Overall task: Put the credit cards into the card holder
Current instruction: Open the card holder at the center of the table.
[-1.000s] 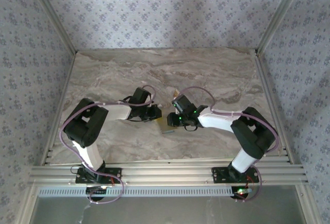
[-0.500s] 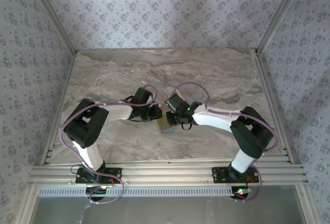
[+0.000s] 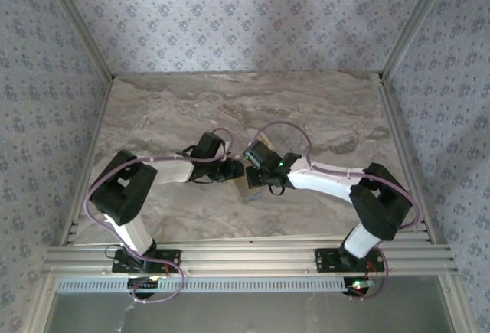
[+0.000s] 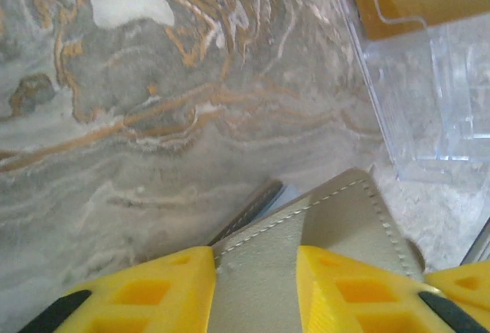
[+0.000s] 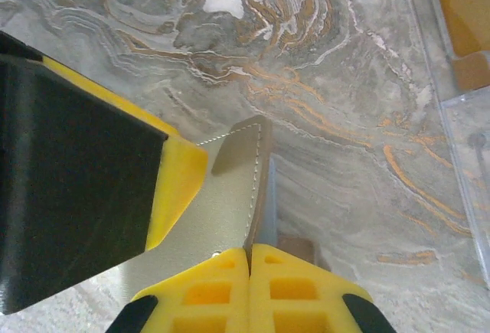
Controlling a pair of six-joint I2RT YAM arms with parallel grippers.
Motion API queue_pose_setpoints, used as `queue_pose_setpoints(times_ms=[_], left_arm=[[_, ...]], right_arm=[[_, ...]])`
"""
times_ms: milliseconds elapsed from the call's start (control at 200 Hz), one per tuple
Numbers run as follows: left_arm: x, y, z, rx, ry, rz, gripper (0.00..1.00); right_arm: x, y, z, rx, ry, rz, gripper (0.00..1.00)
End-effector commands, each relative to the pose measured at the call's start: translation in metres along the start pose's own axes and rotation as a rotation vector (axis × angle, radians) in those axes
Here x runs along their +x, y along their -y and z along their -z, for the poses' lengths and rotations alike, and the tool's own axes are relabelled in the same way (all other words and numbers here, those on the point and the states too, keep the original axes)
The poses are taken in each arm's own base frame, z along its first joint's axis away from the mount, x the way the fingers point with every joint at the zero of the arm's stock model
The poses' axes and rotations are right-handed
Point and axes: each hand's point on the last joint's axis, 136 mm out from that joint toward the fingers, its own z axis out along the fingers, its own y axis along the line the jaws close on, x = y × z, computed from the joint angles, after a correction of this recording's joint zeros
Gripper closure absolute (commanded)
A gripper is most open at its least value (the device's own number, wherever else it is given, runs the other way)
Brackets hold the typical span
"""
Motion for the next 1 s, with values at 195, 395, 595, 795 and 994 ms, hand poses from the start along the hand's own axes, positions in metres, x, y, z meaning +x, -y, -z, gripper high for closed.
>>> queue_pose_setpoints(times_ms=[195, 395, 595, 795, 994], left_arm=[[0.008, -0.015, 0.010, -0.024, -0.014, 0.038, 0.67], [0.015, -0.014, -0.005, -0.013, -0.051, 0.043, 0.81], [0.026, -0.007, -0.027, -0.008, -0.102, 0.034, 0.89], [0.035, -0.009, -0.045, -0.012, -0.133, 0.067, 0.91], [0.037, -0.016, -0.047, -0.022, -0.121, 0.109, 0.91]], right_arm=[[-0.002, 0.039, 0.033, 0.291, 0.067, 0.079, 1.00], [-0.003, 0.016, 0.033, 0.302, 0.076, 0.161, 1.00], [0.001, -0.015, 0.025, 0.134, 0.057, 0.149, 0.96], [-0.003, -0.034, 0.027, -0.062, 0.074, 0.086, 0.82], [0.005, -0.044, 0.014, -0.198, 0.043, 0.066, 0.72]])
